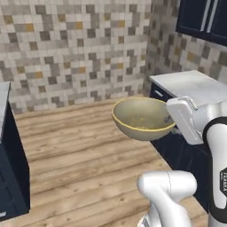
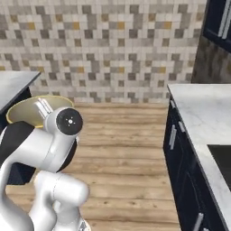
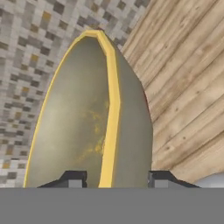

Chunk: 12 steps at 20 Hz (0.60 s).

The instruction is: Take the smaller bowl and place it next to the appetizer plate on the dining counter , and place the larger bowl next to the plate with cooked food.

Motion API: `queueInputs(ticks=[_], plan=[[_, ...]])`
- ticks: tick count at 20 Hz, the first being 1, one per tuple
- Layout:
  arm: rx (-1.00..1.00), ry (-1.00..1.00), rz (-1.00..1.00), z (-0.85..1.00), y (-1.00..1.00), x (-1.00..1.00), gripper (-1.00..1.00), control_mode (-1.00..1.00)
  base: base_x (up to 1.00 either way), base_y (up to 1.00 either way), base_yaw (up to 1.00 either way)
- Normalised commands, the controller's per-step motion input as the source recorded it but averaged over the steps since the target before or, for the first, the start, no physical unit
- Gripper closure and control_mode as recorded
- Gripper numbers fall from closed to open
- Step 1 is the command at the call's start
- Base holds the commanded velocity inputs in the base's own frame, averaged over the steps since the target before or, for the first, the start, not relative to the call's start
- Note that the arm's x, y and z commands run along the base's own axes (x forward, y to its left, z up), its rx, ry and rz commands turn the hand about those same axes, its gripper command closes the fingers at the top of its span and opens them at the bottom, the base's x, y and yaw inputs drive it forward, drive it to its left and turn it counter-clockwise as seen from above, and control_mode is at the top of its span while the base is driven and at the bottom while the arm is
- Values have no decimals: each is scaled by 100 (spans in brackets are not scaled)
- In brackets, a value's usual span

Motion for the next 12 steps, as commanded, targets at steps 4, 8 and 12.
queueInputs(ticks=[4, 8, 12], plan=[[0, 0, 0, 0, 0, 0, 100, 100, 100, 0, 29], [0, 0, 0, 0, 0, 0, 100, 100, 100, -1, 29], [0, 0, 0, 0, 0, 0, 100, 100, 100, -8, 30]])
